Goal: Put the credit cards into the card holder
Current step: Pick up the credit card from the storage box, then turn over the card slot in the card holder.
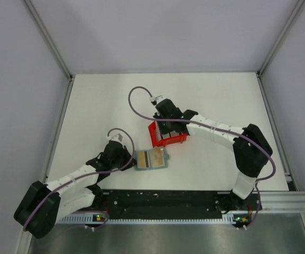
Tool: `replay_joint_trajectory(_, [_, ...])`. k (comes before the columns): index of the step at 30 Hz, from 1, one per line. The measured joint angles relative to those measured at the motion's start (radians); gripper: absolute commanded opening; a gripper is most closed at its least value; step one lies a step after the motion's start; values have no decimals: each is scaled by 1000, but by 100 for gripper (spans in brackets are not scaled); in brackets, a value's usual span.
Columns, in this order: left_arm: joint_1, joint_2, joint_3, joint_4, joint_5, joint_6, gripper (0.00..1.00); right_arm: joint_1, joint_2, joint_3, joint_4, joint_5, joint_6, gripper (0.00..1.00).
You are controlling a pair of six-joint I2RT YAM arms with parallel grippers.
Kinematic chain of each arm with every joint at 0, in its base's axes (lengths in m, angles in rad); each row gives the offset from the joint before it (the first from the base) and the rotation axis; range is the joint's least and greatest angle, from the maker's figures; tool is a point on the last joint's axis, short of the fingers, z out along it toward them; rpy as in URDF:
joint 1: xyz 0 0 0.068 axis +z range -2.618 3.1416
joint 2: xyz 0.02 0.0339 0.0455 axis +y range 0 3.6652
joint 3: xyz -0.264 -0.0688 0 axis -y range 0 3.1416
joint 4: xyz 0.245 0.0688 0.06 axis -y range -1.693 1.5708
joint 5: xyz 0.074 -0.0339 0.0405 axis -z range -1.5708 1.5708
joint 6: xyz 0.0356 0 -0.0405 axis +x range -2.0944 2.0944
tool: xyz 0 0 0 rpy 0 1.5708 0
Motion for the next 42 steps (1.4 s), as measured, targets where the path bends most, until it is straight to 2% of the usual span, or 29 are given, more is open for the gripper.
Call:
replay_joint_trajectory(8, [0,6,0,10,7,2,0,-13,-18,138,-155,-100,-25,0])
replay_joint_trajectory(12, [0,6,0,10,8,3,0,-61,-22,180,-199,-227,5,0])
replay_joint_trajectory(16, [0,6,0,10,8,5,0,-169,-30,177,-214,-459,84,0])
replay_joint_trajectory(19, [0,6,0,10,10,7,0,-254,-54,117,-145,-669,160,0])
replay_joint_trajectory(24, [0,6,0,10,12,7,0,-290,-124,13,0,-1003,267,0])
replay_joint_trajectory(27, [0,6,0,10,12,7,0,-287,-195,-68,190,-1151,400,0])
replay_joint_trajectory(31, [0,6,0,10,12,7,0,-312,-304,-238,615,-1242,754,0])
replay_joint_trajectory(34, [0,6,0,10,12,7,0,-346,-330,-385,1044,-1200,1159,0])
replay_joint_trajectory(36, [0,6,0,10,13,7,0,-352,-328,-470,1252,-1125,1356,0])
replay_joint_trajectory(38, [0,6,0,10,15,7,0,-352,-326,-529,1389,-1062,1482,0])
replay_joint_trajectory(42, [0,6,0,10,16,7,0,-352,-332,-546,1516,-960,1611,0])
